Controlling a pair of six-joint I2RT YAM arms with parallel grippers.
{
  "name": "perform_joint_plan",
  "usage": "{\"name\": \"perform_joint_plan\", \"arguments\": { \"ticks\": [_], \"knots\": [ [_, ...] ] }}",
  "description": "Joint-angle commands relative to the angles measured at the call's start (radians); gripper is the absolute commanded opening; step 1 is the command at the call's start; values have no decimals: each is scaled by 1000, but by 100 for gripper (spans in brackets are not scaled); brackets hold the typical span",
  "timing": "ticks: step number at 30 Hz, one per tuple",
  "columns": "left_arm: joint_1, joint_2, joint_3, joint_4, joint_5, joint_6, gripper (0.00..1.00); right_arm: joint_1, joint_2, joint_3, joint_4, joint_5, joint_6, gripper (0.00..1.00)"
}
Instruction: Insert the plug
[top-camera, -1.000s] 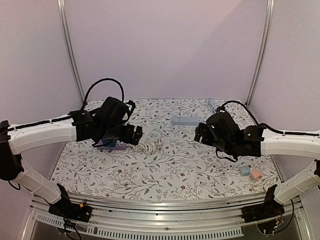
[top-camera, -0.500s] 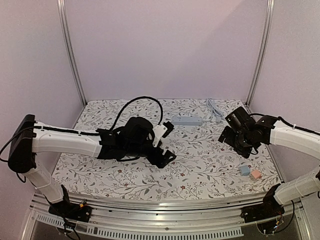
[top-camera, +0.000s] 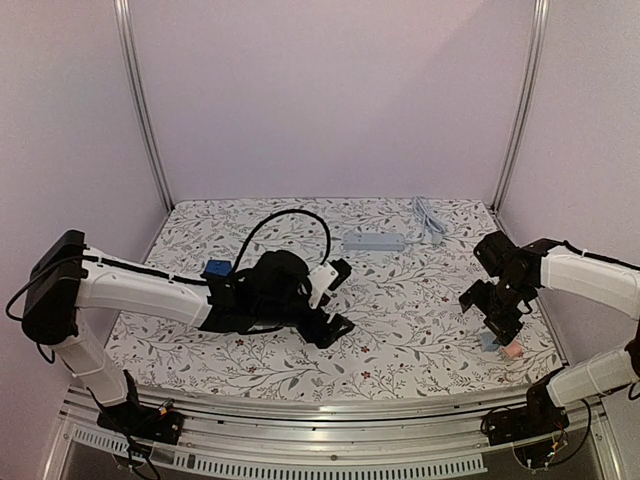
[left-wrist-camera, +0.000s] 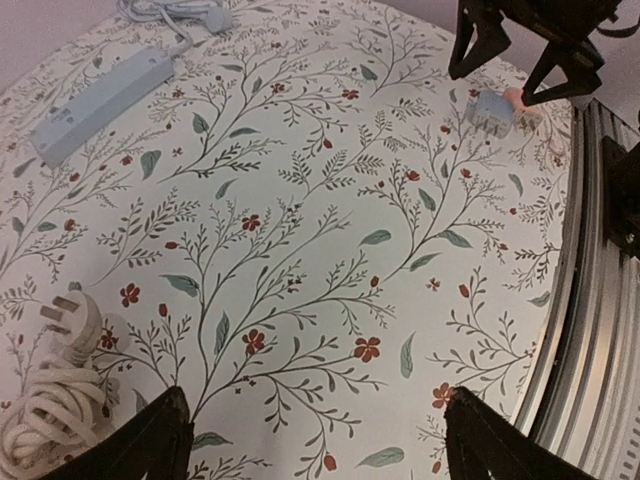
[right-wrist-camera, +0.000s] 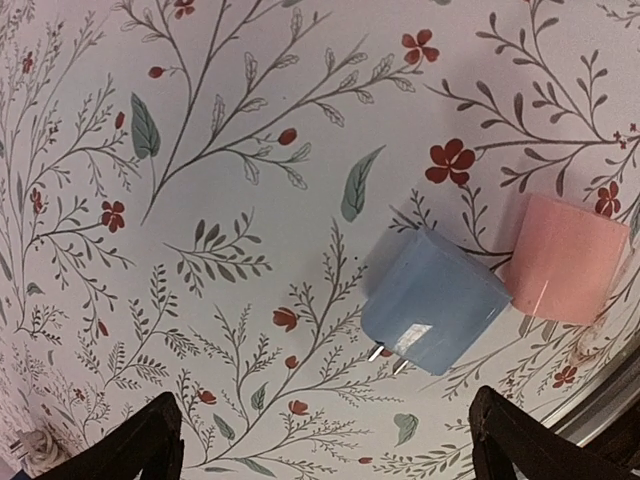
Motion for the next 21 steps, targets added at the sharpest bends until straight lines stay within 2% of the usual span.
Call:
{"name": "perform_joint_plan", "arguments": {
  "ticks": [1, 7, 18, 21],
  "knots": [
    [-7, -2, -36, 37, 12, -4, 87, -39, 32, -57, -14, -68, 66, 99],
    [-7, -21, -73, 50, 6, -3, 86, -68, 43, -86, -5, -68, 87, 98],
    [-7, -15, -100, 77, 13, -10, 84, -118, 83, -110, 74, -81, 66, 84],
    [-8, -9, -101, 82, 14, -13, 84, -122, 105, -111, 100, -97, 59, 78]
  ]
}}
